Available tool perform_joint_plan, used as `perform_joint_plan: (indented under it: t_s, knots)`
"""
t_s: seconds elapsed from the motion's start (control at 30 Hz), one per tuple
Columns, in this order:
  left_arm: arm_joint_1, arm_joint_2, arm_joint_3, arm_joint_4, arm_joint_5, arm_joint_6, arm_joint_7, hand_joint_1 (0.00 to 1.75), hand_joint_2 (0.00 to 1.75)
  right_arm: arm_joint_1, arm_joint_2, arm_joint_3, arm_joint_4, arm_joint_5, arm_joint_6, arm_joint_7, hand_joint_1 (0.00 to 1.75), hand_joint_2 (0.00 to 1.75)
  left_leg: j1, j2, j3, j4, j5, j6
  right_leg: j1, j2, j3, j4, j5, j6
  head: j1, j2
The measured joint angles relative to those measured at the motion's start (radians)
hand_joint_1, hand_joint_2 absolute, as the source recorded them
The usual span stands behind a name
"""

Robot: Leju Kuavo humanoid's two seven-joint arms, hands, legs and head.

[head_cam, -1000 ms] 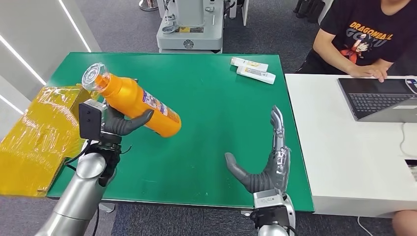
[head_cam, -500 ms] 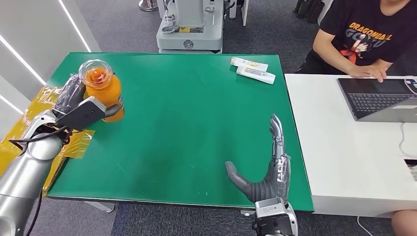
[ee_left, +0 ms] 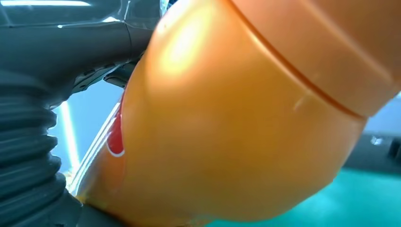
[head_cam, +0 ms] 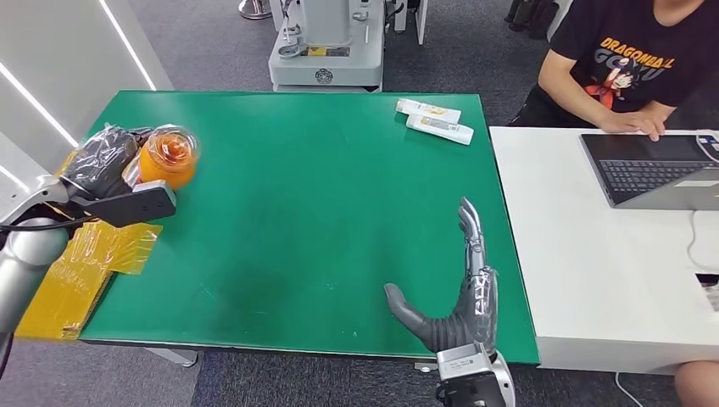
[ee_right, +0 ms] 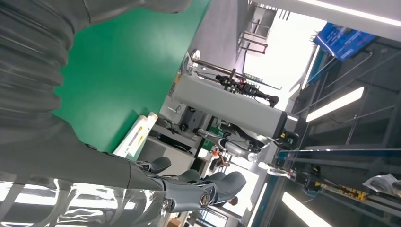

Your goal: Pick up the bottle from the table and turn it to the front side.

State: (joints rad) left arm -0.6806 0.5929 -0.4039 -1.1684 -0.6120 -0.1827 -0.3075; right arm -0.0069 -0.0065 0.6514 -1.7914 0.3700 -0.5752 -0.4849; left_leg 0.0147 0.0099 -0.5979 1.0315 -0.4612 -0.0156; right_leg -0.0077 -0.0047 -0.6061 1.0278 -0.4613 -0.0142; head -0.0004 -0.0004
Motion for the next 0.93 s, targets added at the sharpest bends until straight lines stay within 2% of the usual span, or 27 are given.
perform_joint_plan:
  t_s: [0.17,0.27,0.4,0.5,0.6,0.73,0.93]
  knots:
    - [-0.074,0.093,-0.08,0.019,-0.08,-0.106,-0.054,1.75,1.75,0.003,0.0,-0.014,-0.006,-0.003,0.042,0.001,0.0,1.75,0.001,0.0,0.0,0.0,0.0,0.0,0.001,0.0,0.0,0.0,0.0,-0.001,0.0,0.0]
    - [-0.133,0.128,-0.184,0.05,-0.226,-0.146,-0.084,1.75,1.75,0.009,0.003,-0.021,-0.017,0.005,0.071,0.006,0.0,1.75,0.0,0.0,0.0,0.0,0.0,0.0,0.001,-0.001,0.0,0.0,0.0,-0.001,0.001,0.0]
    - [-0.169,0.145,-0.32,0.105,-0.321,-0.098,-0.091,1.75,1.75,0.019,0.006,-0.024,-0.027,0.007,0.082,0.01,0.0,1.75,0.0,0.001,0.0,0.0,0.0,0.0,0.0,0.0,0.0,0.0,0.0,-0.001,0.0,0.0]
    - [-0.175,0.155,-0.385,0.127,-0.368,-0.008,-0.094,1.75,1.75,0.02,0.008,-0.024,-0.029,0.005,0.084,0.01,0.0,1.75,0.0,0.001,0.0,0.0,0.0,0.0,0.0,0.0,0.0,0.0,0.0,-0.001,0.0,0.0]
    - [-0.175,0.158,-0.423,0.146,-0.398,0.069,-0.087,1.75,1.75,0.019,0.009,-0.025,-0.032,0.003,0.087,0.012,0.0,1.75,0.0,0.0,-0.001,0.0,0.0,0.0,0.0,-0.001,0.0,0.0,0.0,-0.001,0.0,0.0]
    - [-0.175,0.149,-0.452,0.183,-0.44,0.111,-0.079,1.75,1.75,0.019,0.01,-0.025,-0.034,0.005,0.087,0.02,0.0,1.75,0.0,0.0,0.0,0.0,0.0,-0.001,0.0,-0.001,-0.001,0.0,0.0,-0.001,0.0,0.0]
    - [-0.178,0.07,-0.471,0.321,-0.493,0.168,-0.047,1.75,1.75,0.019,0.01,-0.025,-0.036,0.01,0.082,0.024,0.0,1.75,0.0,-0.001,0.0,0.0,0.0,-0.001,0.0,-0.001,0.0,0.0,0.0,-0.001,0.001,0.0]
